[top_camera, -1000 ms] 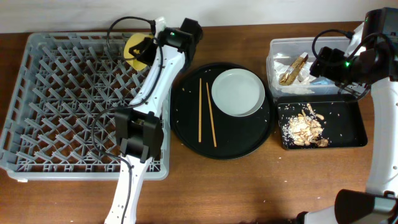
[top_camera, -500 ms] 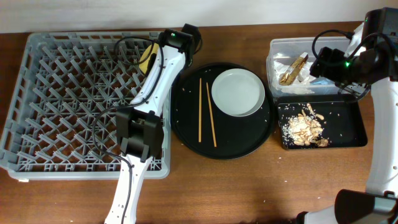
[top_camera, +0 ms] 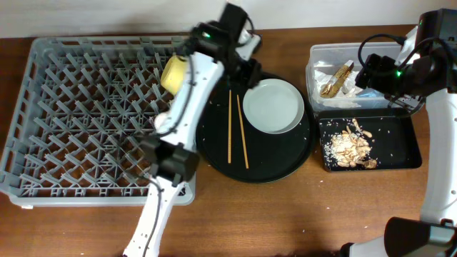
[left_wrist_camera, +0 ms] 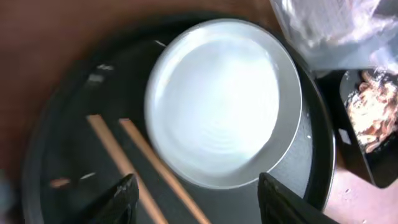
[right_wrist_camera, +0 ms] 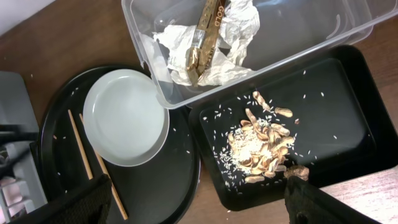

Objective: Sort waste into correct bins and load items into the dishwasher rack
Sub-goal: 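Grasp the white plate with the left gripper and stand it upright in the rack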

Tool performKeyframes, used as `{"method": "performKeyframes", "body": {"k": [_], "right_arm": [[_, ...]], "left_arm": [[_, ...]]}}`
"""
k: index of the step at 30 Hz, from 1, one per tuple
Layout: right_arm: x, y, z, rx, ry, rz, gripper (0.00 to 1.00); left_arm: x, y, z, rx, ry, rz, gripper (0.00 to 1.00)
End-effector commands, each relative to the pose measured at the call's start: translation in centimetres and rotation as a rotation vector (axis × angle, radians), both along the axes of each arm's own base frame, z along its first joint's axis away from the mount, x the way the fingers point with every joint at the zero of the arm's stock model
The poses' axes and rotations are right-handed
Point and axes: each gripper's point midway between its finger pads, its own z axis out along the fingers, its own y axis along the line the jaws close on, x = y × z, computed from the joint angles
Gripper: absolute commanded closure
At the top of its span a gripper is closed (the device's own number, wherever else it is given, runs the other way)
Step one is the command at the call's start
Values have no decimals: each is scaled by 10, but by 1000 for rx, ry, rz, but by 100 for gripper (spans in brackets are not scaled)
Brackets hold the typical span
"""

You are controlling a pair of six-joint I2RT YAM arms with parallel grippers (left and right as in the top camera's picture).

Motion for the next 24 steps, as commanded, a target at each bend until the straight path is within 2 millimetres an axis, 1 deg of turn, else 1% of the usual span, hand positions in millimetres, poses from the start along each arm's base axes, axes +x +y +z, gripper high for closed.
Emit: {"method": "performKeyframes", "body": {"k": [1,2,3,4,7,8,9,10,12,14,16,17,18,20,23,24], "right_arm": [[0,0,-2,1,4,9,10],[0,0,-2,1,4,9,10],[0,0,-2,2,4,9,10],[0,0,-2,3,4,10,10],[0,5,-2,27,3,22,10],[0,6,-2,32,2,25,10],[0,8,-1,43,0,30,10],[0,9,-1,46,-1,31,10],[0,9,-1,46,-1,31,10],[0,9,-1,45,-1,32,10],[0,9,-1,45,-1,32,10],[0,9,-1,45,-1,31,10],[0,9,-1,45,-1,31,10],[0,9,-1,45,-1,31,10],[0,9,-1,45,0,31,10],[0,9,-1,45,-1,31,10]], "left_arm": [[-3,-21,-68,87,77,46,40],[4,-13,-84,149,68,105,40],[7,-12,-87,160,56,117,40],[16,-12,-93,163,31,127,40],[28,-4,-93,199,-23,154,40],[29,-3,-94,208,-28,158,40],[29,-3,-100,214,-21,157,40],[27,-3,-109,220,-4,153,39],[17,-9,-126,198,58,111,39],[15,-10,-129,197,65,103,40],[15,-10,-129,199,61,91,48],[14,-9,-131,202,66,90,70],[14,-10,-131,203,65,89,76],[14,-9,-131,202,66,89,83],[11,-8,-132,210,78,88,98],[11,-7,-132,211,80,88,100]]}}
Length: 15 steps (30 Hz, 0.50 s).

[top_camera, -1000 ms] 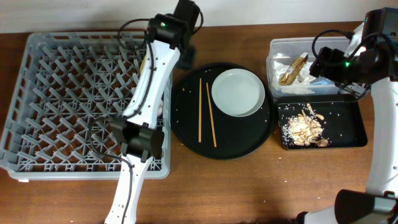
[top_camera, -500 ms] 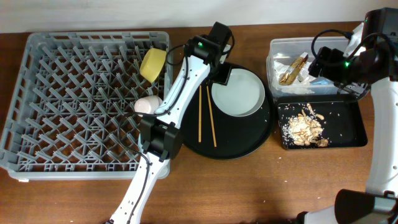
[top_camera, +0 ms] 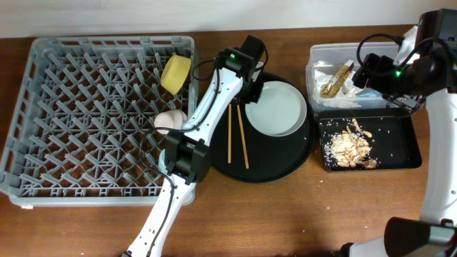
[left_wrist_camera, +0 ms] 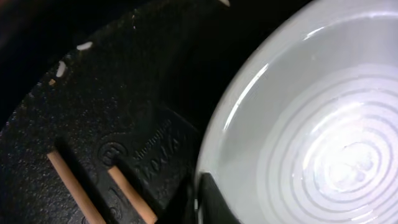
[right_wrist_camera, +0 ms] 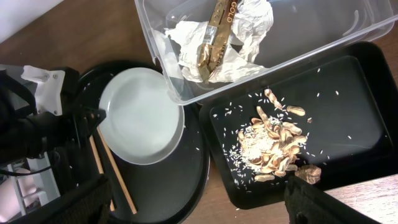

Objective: Sort waste into correct bins and load items into the dishwasher rack
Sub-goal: 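Grasp the white plate with the left gripper and stand it upright in the rack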

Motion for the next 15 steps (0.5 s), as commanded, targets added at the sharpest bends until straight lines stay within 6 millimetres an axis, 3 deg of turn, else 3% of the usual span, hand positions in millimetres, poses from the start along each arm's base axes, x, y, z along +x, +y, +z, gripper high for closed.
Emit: {"method": "performKeyframes", "body": {"k": [1,3,5,9,10,13,15], "right_arm": [[0,1,-2,5,4,10,10],[0,1,-2,6,5,10,10],[0,1,-2,6,5,10,10],[0,1,-2,5,4,11,10],[0,1,-2,5,4,11,10],[0,1,-2,5,4,11,10],[0,1,-2,5,4,11,10]], "left_arm": [[-2,1,-4,1,16,-4,100],[-1,3,3,-6,10,-1,100],[6,15,44,-34,-41,23,100],[20,56,148,-84,-215,77,100],[22,81,186,-63,-292,123,100],[9,139,260,25,-435,231,100],[-10,188,305,93,-509,324,100]]}}
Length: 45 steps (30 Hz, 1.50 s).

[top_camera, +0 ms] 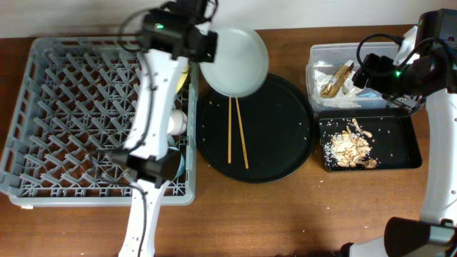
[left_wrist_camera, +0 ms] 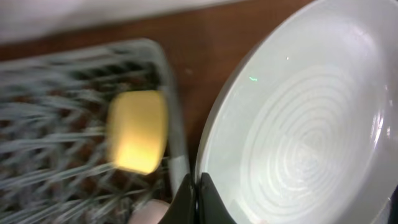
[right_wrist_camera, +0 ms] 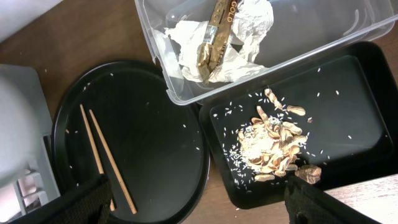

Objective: Sort waste into correct bins and load items into the dishwasher rack
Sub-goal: 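Grasp the white plate with the left gripper and stand it upright in the rack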

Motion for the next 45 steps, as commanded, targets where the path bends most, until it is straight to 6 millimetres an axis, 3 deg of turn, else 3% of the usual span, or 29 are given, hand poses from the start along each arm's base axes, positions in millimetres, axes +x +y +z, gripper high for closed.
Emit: {"method": "performKeyframes", "body": {"k": [1,2,4,7,9,14,20,24,27,29,30,33,35,37,39,40,41,45], "right_arm": [[0,1,-2,4,4,11,10],[0,1,-2,4,4,11,10],[0,1,-2,4,3,11,10],[1,1,-1,3,0,11,10],[2,0,-1,2,-7,11,10],[3,-1,0,-3,-9,9,10],[3,-1,0,-3,-10,9,10],[3,-1,0,-3,-9,9,10],[3,-1,0,-3,-9,9,10],[3,-1,0,-3,-9,9,10],[3,-1,0,-3,-9,9,10],[3,-1,0,-3,-9,9,10],[3,-1,0,-3,-9,9,10],[3,-1,0,-3,-11,9,10],[3,0,0,-2,-11,9,10],[3,0,0,-2,-9,9,10],[1,0,-1,-1,-4,9,10],[1,0,-1,-1,-1,10,10]], "left_arm": [[-26,75,80,101,-158,146,100],[-32,103,101,117,-202,201,100],[-39,164,121,241,-251,347,100],[-46,229,122,511,-221,527,100],[-36,235,109,550,-192,541,100],[7,239,31,667,-46,529,100],[32,239,-8,709,-40,541,100],[37,222,-35,725,-8,495,100],[40,196,-47,670,7,424,99],[42,174,-56,599,17,366,48],[43,167,-60,562,24,344,41],[47,151,-60,411,29,289,37],[46,134,-40,252,7,229,33],[33,96,0,110,-44,68,31],[9,47,22,-26,-42,-68,31],[-10,7,18,-133,21,-182,31],[-22,-13,7,-170,82,-233,32],[-56,-65,-54,-125,281,-320,42]]}}
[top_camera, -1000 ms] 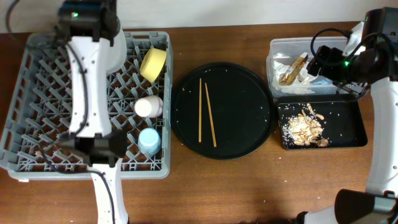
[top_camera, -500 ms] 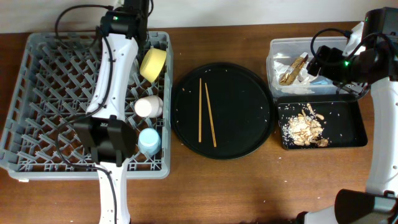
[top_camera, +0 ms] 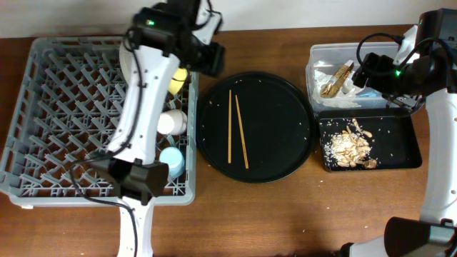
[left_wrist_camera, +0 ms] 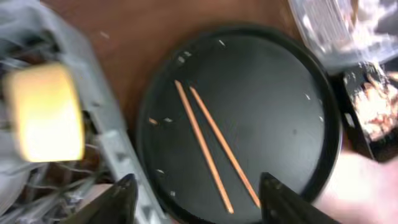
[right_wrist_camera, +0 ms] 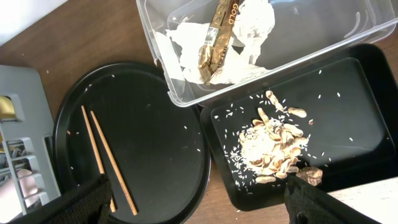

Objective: Sort waste into correct bins and load items into the dishwasher rack

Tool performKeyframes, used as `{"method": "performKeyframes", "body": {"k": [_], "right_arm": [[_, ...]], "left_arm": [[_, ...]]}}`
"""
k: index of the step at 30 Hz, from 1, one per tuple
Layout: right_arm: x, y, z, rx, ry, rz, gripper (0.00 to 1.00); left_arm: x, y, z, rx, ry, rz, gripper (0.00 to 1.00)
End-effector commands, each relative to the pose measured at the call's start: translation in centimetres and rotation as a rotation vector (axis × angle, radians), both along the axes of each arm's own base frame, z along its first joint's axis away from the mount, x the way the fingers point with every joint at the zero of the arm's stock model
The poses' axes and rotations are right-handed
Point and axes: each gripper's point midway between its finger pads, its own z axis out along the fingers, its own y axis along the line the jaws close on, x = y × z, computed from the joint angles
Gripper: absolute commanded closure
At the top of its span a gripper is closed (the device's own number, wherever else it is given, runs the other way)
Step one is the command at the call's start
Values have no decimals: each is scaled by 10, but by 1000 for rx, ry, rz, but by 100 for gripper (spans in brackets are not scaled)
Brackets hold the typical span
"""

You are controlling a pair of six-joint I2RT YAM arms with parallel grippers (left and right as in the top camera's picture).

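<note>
Two wooden chopsticks (top_camera: 235,130) lie on the round black tray (top_camera: 285,153); the left wrist view shows them too (left_wrist_camera: 211,149). My left gripper (top_camera: 209,57) hangs open and empty over the gap between the tray and the grey dishwasher rack (top_camera: 64,143). A pale plate rim (top_camera: 124,63) shows in the rack behind the left arm, mostly hidden. A yellow cup (top_camera: 178,80) stands in the rack beside it. My right gripper (top_camera: 378,75) is open and empty above the clear waste bin (top_camera: 325,53).
A white cup (top_camera: 171,121) and a blue cup (top_camera: 171,161) sit at the rack's right edge. The clear bin holds crumpled paper and a gold wrapper (right_wrist_camera: 214,31). A black rectangular tray (top_camera: 400,153) holds rice and shell scraps (top_camera: 348,146).
My left gripper was shut on the white plate, held up near the rack's far right corner. Now it is open and empty, and a pale plate rim shows in the rack. The right arm is unchanged.
My left gripper hung open over the white plate on the round tray. Then it was down at the plate's rim. Then it held the plate up by the rack corner. Now the tray holds only chopsticks and the gripper is open.
</note>
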Motion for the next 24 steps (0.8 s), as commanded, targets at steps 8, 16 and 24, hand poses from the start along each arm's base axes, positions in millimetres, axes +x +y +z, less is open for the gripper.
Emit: {"method": "performKeyframes", "body": {"k": [8,16,24], "right_arm": [[-2,0,-3,-1,12,8,10],[-2,0,-3,0,12,8,10],[-2,0,-3,0,12,8,10]], "left_arm": [[-32,-26,-165,233,307,145,52],[-55,-20,-230,303,366,135,60],[-66,-38,-249,396,304,-24,74]]}}
